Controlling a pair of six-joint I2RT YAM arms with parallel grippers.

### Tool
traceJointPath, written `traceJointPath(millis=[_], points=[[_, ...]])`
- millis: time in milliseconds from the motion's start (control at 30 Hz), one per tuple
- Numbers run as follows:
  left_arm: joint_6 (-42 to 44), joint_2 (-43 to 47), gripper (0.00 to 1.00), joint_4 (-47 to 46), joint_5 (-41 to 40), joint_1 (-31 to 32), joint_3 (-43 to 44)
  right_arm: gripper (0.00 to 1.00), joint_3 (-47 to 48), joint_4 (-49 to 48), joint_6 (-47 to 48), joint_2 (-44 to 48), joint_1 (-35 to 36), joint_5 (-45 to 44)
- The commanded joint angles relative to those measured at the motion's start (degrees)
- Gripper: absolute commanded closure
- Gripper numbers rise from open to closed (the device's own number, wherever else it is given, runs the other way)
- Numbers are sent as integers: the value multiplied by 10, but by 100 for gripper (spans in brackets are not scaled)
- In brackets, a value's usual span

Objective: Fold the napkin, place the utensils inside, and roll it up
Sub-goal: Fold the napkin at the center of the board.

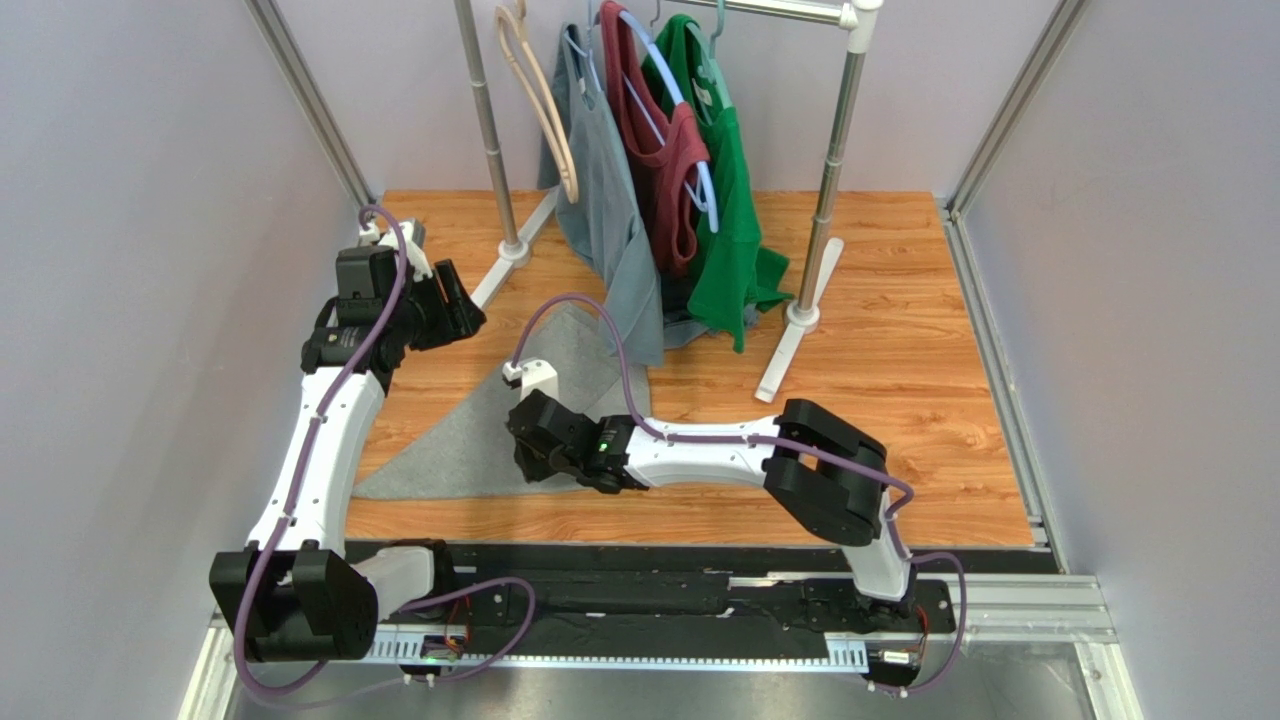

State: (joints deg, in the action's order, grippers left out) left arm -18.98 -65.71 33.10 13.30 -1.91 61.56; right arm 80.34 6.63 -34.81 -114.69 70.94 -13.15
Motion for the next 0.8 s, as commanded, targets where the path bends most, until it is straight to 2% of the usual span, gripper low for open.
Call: traceJointPath(millis=[0, 100, 133, 200, 267, 300, 400, 633, 767], points=[[-1, -1, 38, -15, 9, -3, 1, 100, 36, -18, -7, -19, 9, 11], [-1, -3, 38, -14, 9, -4, 1, 87, 40, -18, -1, -23, 11, 19], [0, -3, 38, -14, 9, -3, 1, 76, 40, -18, 2, -24, 13, 21], [0, -4, 38, -13, 6, -3, 1, 61, 40, -22, 11, -21, 16, 26], [1, -5, 38, -12, 3, -4, 2, 55, 39, -23, 14, -17, 19, 26], [1, -6, 38, -11, 3, -3, 2, 43, 37, -24, 17, -12, 19, 28], [3, -7, 38, -8, -2, -3, 2, 40, 31, -28, 23, 2, 19, 28], [1, -10, 37, -11, -38, -3, -3, 40, -32, -28, 24, 79, -3, 10], [-10, 0, 37, -1, -91, -22, -17, 40, -90, -25, 33, 175, -40, 15]])
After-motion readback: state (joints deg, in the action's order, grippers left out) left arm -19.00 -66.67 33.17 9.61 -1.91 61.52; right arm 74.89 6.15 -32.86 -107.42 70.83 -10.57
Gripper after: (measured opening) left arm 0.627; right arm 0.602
